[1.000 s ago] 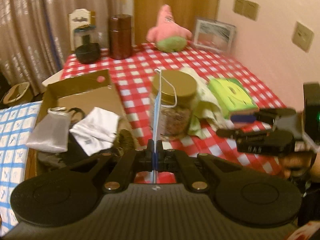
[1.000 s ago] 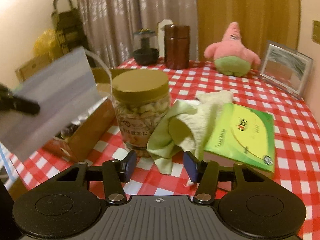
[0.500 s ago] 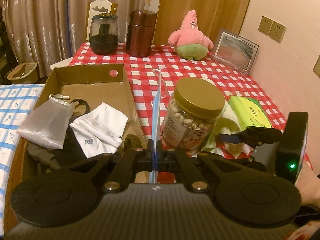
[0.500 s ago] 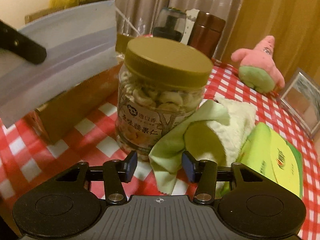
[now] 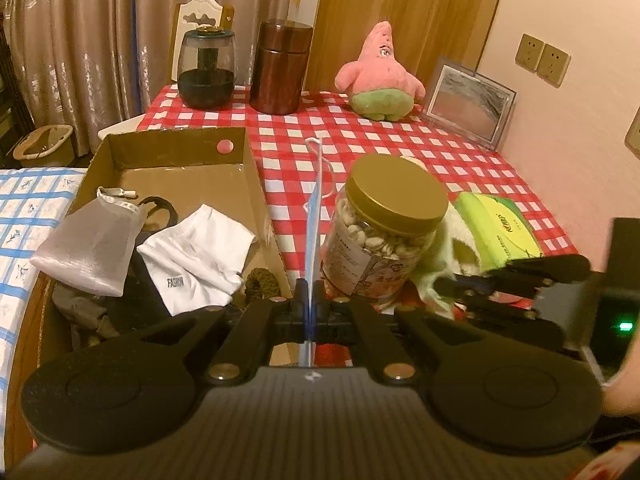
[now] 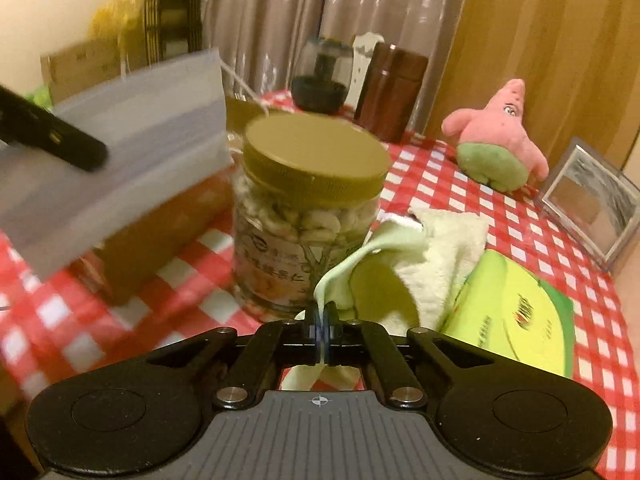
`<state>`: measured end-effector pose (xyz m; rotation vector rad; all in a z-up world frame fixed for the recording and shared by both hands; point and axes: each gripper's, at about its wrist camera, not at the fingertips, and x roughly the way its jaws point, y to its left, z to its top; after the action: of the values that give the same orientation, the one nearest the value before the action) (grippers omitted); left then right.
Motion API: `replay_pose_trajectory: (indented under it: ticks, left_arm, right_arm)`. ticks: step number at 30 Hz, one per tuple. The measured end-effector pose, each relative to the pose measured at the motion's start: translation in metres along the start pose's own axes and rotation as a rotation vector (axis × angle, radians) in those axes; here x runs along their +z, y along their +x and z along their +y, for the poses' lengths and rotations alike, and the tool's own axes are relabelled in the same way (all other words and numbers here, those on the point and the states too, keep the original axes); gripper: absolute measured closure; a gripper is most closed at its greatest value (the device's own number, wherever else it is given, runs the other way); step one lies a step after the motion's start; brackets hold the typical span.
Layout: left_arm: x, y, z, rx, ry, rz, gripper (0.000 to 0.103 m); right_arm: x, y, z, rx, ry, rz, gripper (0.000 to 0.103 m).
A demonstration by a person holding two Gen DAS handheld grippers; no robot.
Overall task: Organize soft objects
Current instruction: 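Grasp the green towel with the right tool, then carry the mask and towel into the cardboard tray and open both tools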
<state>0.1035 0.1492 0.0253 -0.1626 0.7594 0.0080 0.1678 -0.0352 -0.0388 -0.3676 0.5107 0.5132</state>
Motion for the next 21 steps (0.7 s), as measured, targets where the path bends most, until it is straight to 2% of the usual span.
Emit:
replay_pose_trajectory:
  ticks: [4,12,21]
  left_arm:
    - [0.0,-0.01,-0.004,-0.001,0.0,-0.012,0.103]
    - [0.001,-0.034,-0.014,0.0,0.012,-0.04,0.103]
    - [0.0,-0.061,-0.014,0.006,0.001,-0.066,0.103]
  right_arm:
    - [-0.003,-0.036,0.0,0.03,0.047,-0.023,0.102]
    - [-0.011,-0.098,0.004,0.02,0.102,-0.059,0.102]
    - [0.007,-0.135,0.021,0.067,0.09,-0.124,0.102]
